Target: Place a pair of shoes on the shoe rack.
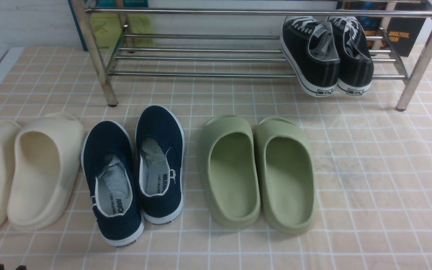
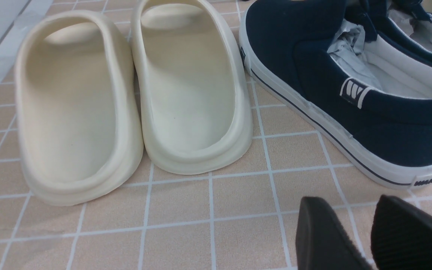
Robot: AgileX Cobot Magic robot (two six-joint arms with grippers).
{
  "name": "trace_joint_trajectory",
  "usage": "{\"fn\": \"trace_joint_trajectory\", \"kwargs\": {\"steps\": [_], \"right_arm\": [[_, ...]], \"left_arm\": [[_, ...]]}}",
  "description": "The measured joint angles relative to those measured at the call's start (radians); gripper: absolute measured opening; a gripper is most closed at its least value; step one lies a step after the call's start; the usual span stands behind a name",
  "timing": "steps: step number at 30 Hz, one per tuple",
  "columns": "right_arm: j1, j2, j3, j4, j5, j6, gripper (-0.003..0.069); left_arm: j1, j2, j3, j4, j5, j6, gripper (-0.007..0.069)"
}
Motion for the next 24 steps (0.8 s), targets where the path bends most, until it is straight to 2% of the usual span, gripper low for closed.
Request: {"fn": "trace_joint_trajectory", "kwargs": {"steps": [24], "right_arm": [[0.000,0.000,0.000,0.000,0.000,0.000,0.0062]], "left_arm": [[0.000,0.000,0.000,0.000,0.000,0.000,0.0240]]}}
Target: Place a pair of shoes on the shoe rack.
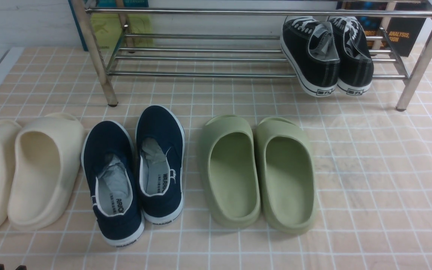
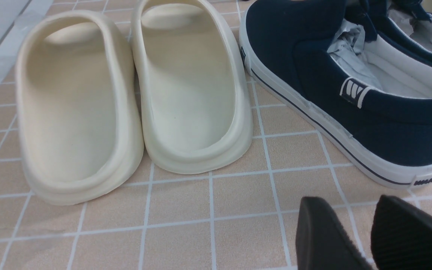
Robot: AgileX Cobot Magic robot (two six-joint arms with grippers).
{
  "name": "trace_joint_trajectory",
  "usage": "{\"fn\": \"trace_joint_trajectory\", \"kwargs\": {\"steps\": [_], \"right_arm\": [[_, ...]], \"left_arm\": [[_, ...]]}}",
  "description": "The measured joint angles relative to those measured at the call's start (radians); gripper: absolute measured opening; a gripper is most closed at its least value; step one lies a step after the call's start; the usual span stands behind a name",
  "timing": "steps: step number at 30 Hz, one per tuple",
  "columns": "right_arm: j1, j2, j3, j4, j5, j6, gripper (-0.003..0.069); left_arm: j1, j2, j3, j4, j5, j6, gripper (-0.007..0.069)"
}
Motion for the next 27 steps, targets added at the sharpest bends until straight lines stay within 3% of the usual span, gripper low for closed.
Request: {"fn": "trace_joint_trajectory", "kwargs": {"steps": [27], "right_arm": [[0.000,0.000,0.000,0.000,0.000,0.003,0.0099]], "left_arm": [[0.000,0.000,0.000,0.000,0.000,0.000,0.0240]]}}
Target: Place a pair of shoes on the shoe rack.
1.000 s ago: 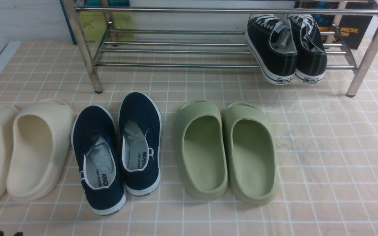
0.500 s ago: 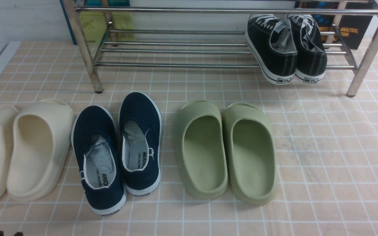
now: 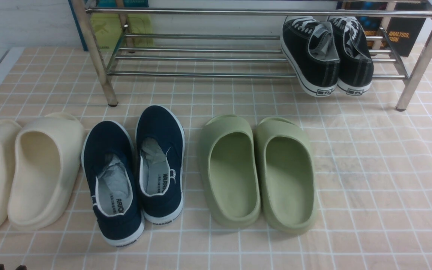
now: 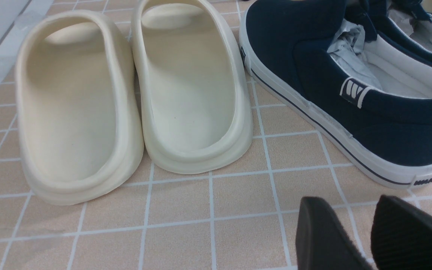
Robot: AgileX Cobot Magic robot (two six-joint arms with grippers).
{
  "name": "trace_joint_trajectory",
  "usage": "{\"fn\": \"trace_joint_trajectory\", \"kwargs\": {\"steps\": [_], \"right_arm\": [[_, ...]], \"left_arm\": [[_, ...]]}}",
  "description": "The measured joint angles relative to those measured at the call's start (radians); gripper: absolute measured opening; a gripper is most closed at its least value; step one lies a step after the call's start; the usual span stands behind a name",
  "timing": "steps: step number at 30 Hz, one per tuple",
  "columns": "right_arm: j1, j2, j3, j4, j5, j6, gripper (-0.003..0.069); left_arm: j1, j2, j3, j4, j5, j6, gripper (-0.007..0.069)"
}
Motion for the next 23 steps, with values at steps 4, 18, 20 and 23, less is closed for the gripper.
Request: {"fn": "trace_joint_trajectory", "kwargs": {"steps": [4,18,20,23], "right_arm": [[0.000,0.000,0.000,0.000,0.000,0.000,0.0104],[0.000,0.000,0.000,0.001,0.000,0.000,0.0120],[0.000,0.000,0.000,0.001,0.000,0.000,0.0122],[0.000,0.000,0.000,0.001,0.000,0.000,0.0122]], "left_arm": [[0.000,0.000,0.000,0.000,0.000,0.000,0.0240],[0.000,0.000,0.000,0.000,0.000,0.000,0.0240],[0.000,0.000,0.000,0.000,0.000,0.000,0.0240],[0.000,0.000,0.000,0.000,0.000,0.000,0.0240]]}}
